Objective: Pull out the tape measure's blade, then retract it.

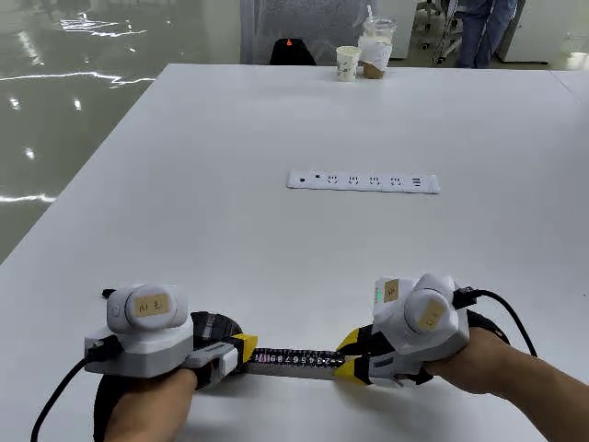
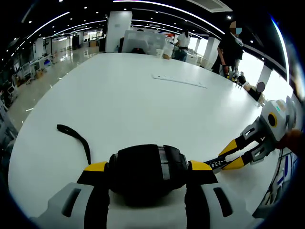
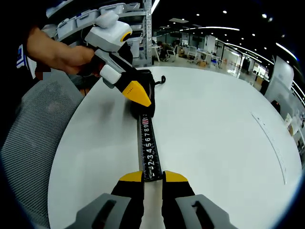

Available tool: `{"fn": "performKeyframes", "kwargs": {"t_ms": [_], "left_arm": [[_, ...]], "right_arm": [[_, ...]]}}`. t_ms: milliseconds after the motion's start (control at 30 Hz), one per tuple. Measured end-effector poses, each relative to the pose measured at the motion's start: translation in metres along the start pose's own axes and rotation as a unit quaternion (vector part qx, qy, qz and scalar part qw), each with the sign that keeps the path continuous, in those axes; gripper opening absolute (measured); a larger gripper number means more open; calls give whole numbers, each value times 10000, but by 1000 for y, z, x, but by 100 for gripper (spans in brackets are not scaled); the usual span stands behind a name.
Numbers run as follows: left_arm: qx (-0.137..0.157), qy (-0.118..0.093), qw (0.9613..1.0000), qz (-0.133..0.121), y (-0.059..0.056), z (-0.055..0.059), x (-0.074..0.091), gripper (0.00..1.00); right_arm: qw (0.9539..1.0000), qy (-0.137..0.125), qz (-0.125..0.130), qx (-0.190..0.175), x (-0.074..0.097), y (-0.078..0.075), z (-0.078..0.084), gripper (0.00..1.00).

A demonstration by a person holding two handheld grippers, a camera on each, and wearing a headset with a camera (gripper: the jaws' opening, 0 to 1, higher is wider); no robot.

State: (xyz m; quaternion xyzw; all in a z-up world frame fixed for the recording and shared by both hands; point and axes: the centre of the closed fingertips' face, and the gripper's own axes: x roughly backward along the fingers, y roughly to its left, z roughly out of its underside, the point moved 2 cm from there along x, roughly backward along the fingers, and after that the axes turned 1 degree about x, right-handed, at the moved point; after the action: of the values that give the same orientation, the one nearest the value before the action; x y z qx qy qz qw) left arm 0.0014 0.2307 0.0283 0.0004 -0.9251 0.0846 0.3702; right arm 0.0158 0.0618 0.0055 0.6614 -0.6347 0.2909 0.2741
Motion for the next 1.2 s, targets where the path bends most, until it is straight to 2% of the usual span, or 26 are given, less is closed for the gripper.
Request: {"fn": "performKeyframes", "kwargs": {"t_ms": [1200], "left_arm": [[36,56,10000,55,0,0,0,59]], "right_arm": [[9997,-149,-109,172,-33,3,-32,11]]}}
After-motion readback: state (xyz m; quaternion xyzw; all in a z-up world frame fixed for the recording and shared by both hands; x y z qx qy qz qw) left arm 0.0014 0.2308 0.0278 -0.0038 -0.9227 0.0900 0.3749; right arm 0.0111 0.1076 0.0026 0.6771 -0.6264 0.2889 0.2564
